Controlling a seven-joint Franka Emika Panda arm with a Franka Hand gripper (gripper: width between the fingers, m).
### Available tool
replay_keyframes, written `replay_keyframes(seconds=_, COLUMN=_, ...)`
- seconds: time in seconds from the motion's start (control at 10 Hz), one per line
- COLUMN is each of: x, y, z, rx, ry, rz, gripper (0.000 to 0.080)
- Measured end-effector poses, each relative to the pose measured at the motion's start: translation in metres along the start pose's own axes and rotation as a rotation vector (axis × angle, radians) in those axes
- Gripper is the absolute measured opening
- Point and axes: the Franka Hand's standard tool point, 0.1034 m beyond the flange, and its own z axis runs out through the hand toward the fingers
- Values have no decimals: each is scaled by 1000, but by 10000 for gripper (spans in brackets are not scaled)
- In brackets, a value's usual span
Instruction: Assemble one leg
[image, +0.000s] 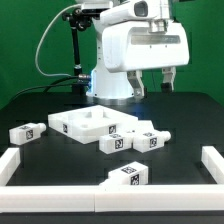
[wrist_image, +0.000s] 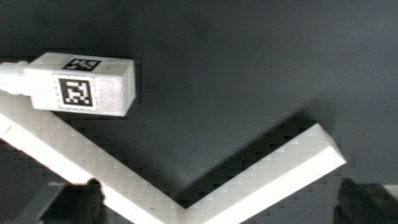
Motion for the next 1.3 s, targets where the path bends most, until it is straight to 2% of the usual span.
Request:
replay_keyframes(seconds=0.5, x=-4, y=1, z=3, rx=3, ry=-3, rz=-11, gripper=650)
replay_keyframes(seconds=0.8, x=-34, y=31, z=21, rx=13, ry=-31, rz=-102, gripper=650)
replay_keyframes(seconds=0.9, x=-47, y=36, z=32, rx=27, ry=-43, rz=-152, gripper=650)
replay_keyframes(seconds=1.3, x=-51, y=33, z=37, rx=27, ry=-46, rz=-162, gripper=650)
